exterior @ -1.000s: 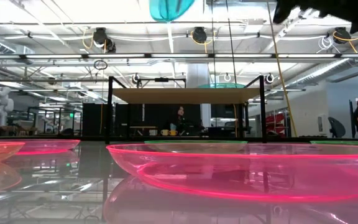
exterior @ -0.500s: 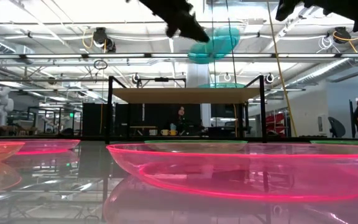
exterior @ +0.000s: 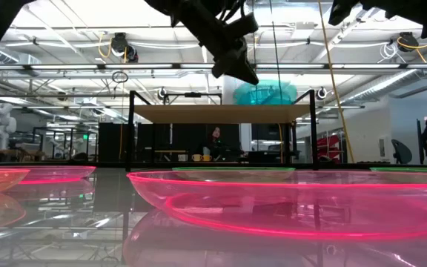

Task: Place and stack plates onto a shelf
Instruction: Stack the blue plate on the blue plate on the shelf, then stack the left green plate on the blue plate on the shelf

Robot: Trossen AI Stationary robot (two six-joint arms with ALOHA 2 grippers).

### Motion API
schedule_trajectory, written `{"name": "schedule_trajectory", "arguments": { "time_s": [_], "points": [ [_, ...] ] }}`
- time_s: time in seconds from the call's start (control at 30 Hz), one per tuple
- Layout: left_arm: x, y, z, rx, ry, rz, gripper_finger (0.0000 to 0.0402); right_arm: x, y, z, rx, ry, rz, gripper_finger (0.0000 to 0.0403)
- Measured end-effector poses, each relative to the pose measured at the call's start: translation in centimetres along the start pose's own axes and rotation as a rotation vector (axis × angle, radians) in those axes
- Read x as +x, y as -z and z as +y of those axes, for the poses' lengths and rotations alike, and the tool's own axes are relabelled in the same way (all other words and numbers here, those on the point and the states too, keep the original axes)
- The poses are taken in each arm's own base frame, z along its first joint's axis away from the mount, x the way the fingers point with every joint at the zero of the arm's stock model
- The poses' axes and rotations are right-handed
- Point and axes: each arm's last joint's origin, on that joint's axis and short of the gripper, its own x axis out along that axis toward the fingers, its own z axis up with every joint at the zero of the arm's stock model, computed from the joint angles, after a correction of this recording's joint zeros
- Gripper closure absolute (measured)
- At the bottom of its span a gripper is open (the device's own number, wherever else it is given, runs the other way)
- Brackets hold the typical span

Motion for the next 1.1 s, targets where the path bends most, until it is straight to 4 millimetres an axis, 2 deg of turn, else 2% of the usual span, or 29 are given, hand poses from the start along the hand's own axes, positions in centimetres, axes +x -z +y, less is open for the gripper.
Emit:
{"name": "schedule_trajectory", "arguments": {
  "time_s": [0.23,0.33,0.4,0.53,0.7,0.8,0.87,0.97,1.1],
  "points": [
    [-0.4,-0.4,0.4,-0.01,-0.091,0.028,0.0272,0.0,0.2,0.0,-0.002,0.003,0.017,0.0298],
    [-2.0,-1.1,0.8,-0.032,-0.203,0.091,0.0254,0.0,0.4,0.0,0.001,0.004,0.039,0.0298],
    [-3.9,-1.9,1.1,-0.068,-0.253,0.082,0.0249,0.0,0.6,0.0,0.005,0.004,0.066,0.0298],
    [-9.7,-3.3,1.7,-0.19,-0.207,-0.034,0.0248,-0.2,1.4,-0.1,-0.002,0.036,0.15,0.0298],
    [-16.3,-2.5,1.9,-0.342,-0.161,-0.164,0.0248,-0.4,2.8,-0.4,-0.055,0.144,0.298,0.0298],
    [-18.9,-1.3,0.6,-0.419,-0.171,-0.244,0.0248,-0.2,3.6,-0.5,-0.077,0.158,0.354,0.0298],
    [-19.9,0.0,-1.1,-0.469,-0.165,-0.296,0.0248,0.1,4.2,-0.5,-0.089,0.156,0.387,0.0295],
    [-20.3,1.8,-4.1,-0.536,-0.163,-0.403,0.0248,0.6,5.0,-0.6,-0.127,0.148,0.421,0.0288],
    [-19.9,4.1,-8.1,-0.608,-0.158,-0.566,0.0248,1.6,6.2,-0.6,-0.185,0.114,0.457,0.0274]
  ]
}}
